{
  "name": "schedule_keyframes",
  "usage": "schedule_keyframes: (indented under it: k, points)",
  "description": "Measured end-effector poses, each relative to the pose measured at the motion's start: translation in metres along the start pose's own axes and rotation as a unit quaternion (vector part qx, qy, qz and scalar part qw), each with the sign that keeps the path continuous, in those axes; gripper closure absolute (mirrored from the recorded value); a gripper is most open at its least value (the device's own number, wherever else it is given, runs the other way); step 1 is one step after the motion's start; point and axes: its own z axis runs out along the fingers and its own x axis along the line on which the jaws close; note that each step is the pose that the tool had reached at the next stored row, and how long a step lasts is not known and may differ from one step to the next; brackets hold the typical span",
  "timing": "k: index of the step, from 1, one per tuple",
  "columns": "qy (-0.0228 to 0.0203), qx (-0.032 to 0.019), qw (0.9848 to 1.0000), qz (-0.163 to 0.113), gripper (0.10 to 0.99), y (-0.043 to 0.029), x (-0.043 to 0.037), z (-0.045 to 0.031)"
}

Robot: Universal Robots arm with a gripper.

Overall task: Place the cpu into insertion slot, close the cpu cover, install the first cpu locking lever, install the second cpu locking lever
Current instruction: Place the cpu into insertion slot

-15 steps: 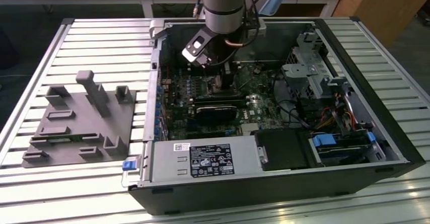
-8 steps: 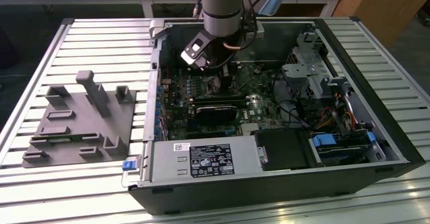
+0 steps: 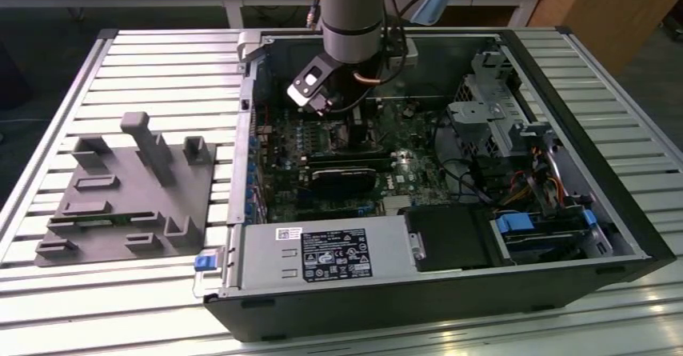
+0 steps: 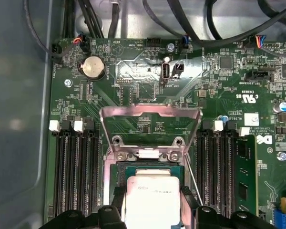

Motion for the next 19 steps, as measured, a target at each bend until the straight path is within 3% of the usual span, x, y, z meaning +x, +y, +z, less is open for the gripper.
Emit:
schedule_keyframes:
  k: [19]
  points:
    - [-0.0004, 0.0019, 1.0, 0.004, 0.549, -0.0008, 0.0058, 0.0068]
